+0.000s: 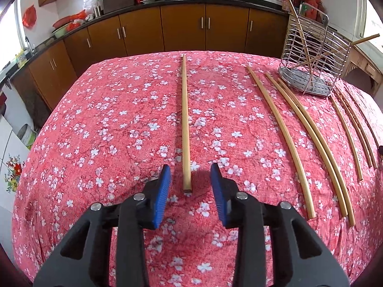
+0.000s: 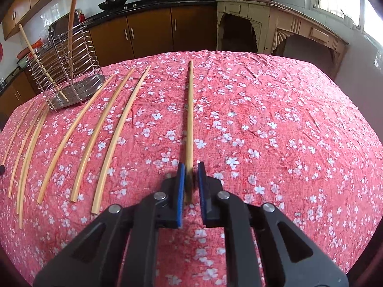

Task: Organize utensils
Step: 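Close the left tool on a loose chopstick while the right tool grasps another chopstick, then raise the left tool's chopstick above the wire holder while the right tool carries its chopstick there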

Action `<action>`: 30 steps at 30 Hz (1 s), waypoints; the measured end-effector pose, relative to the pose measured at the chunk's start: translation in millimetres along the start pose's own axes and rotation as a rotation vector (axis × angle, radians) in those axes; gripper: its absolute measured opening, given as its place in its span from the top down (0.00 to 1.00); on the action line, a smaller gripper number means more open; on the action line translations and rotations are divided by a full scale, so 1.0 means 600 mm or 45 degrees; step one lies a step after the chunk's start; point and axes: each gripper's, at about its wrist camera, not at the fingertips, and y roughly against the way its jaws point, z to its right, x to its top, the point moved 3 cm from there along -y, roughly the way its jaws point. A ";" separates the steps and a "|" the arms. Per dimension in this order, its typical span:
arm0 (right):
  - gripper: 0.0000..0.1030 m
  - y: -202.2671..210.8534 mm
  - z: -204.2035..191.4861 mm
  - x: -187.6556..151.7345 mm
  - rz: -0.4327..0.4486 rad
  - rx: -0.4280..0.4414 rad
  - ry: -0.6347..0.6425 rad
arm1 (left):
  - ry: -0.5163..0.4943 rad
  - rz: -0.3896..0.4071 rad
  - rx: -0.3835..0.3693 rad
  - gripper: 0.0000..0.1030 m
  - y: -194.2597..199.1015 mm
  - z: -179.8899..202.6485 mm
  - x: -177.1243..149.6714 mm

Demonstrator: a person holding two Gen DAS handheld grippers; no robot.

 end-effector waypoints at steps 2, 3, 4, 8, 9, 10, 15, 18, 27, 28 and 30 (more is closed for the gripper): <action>0.88 0.001 0.000 0.000 0.000 -0.003 0.002 | -0.005 0.001 -0.003 0.75 0.003 0.001 0.000; 0.89 0.002 -0.001 -0.001 0.000 -0.005 0.003 | -0.006 0.002 -0.002 0.78 0.004 0.003 -0.002; 0.91 0.002 0.000 -0.001 0.001 0.000 0.003 | -0.006 0.002 0.000 0.83 0.006 0.004 -0.002; 0.92 0.006 0.010 -0.002 0.003 0.028 -0.028 | 0.016 0.001 -0.010 0.93 0.009 -0.001 -0.003; 0.92 0.010 0.012 -0.004 0.005 0.031 -0.035 | 0.023 -0.002 -0.015 0.93 0.011 -0.003 -0.004; 0.92 0.014 0.013 -0.004 0.012 0.035 -0.035 | 0.036 -0.006 -0.031 0.93 0.015 -0.008 -0.006; 0.92 0.069 0.021 0.002 0.123 0.021 -0.020 | 0.044 0.089 -0.049 0.93 0.061 -0.021 -0.001; 0.92 0.111 0.022 0.011 0.208 0.016 -0.013 | 0.037 0.184 -0.047 0.93 0.103 -0.021 0.011; 0.93 0.219 0.029 0.064 0.483 -0.002 -0.004 | 0.072 0.448 -0.042 0.93 0.206 -0.029 0.071; 0.93 0.222 0.029 0.076 0.502 -0.001 -0.002 | 0.083 0.473 -0.041 0.93 0.214 -0.031 0.078; 0.93 0.238 0.026 0.095 0.545 0.005 0.003 | 0.106 0.529 -0.037 0.93 0.232 -0.035 0.096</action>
